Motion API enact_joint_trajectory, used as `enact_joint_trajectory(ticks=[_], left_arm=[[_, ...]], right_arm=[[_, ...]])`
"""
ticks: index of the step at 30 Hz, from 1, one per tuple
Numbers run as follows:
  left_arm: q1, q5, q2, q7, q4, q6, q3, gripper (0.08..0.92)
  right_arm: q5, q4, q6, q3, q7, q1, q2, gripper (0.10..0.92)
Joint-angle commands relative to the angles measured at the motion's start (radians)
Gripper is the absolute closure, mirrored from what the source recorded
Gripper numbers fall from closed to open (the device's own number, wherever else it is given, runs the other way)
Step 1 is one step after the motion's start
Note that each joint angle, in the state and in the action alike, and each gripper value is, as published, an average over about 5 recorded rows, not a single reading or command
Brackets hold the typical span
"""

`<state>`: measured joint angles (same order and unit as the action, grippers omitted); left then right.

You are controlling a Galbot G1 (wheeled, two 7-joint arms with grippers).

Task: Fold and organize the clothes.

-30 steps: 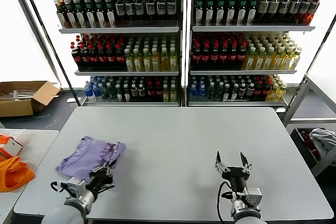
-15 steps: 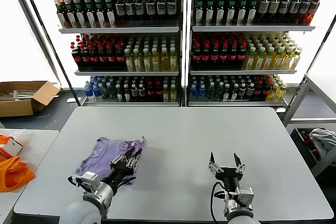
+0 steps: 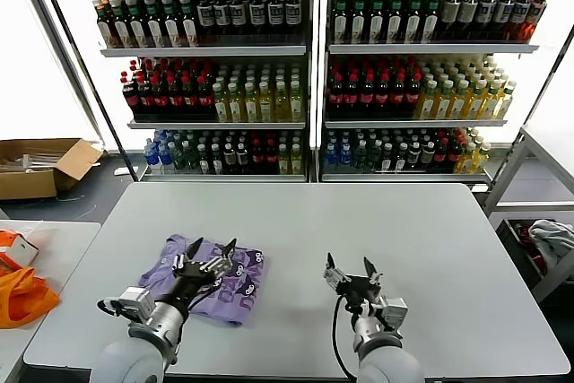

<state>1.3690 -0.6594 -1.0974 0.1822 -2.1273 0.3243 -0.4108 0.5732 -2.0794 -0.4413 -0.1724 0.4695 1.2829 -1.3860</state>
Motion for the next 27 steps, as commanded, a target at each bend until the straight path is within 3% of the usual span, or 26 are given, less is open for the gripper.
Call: enact_joint_trajectory(ticks=[1, 9, 27], left_arm=[[0.029, 0.078, 0.007, 0.089, -0.014, 0.04, -0.093, 0.194], [0.039, 0.078, 0.0, 0.097, -0.004, 0.058, -0.112, 0.177], [0.052, 0.066, -0.024, 0.104, 0.018, 0.061, -0.125, 0.177]], right_arm=[[0.531, 0.012, -0.138, 0.176, 0.185, -0.19, 0.012, 0.203], [0.64, 0.069, -0.141, 0.25, 0.226, -0.297, 0.052, 0.203], [0.56, 0.265, -0.14, 0.324, 0.251, -0.374, -0.027, 0.226]])
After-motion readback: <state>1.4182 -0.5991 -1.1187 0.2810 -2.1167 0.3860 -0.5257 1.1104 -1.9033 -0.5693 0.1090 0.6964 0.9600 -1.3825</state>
